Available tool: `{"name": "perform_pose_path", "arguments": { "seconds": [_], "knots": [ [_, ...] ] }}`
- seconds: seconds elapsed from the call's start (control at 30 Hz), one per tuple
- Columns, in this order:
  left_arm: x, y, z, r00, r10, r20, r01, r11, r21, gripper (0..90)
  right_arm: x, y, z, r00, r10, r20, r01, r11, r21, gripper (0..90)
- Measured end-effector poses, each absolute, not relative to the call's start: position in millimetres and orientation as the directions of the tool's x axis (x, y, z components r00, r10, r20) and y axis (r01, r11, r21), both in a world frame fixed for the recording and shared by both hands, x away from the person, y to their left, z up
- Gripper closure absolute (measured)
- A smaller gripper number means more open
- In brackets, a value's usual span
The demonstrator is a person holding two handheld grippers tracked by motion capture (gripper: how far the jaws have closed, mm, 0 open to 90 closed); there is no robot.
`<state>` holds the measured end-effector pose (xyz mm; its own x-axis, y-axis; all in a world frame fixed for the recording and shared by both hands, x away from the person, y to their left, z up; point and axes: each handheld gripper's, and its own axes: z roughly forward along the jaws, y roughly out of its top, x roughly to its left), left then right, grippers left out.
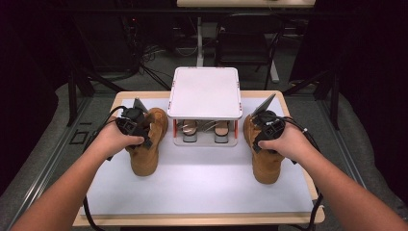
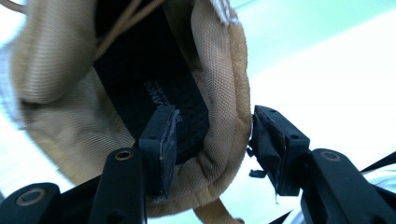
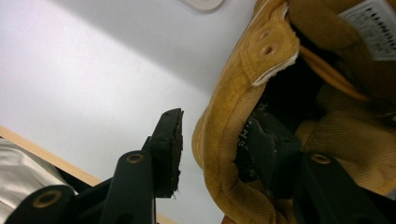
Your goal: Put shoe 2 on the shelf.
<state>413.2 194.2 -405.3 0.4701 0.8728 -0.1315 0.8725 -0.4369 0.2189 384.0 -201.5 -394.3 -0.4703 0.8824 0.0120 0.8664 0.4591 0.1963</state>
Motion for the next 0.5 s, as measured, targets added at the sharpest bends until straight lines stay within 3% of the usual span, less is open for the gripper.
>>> {"name": "perform_pose_path", "arguments": {
  "seconds": [0.5],
  "knots": [
    [413.0,207.9,-381.1,0.464,0.881,-0.094,0.868,-0.431,0.248,50.6,387.0,-205.3,-372.3,-0.451,0.892,0.007,0.867,0.436,0.239,53.0]
  ]
}}
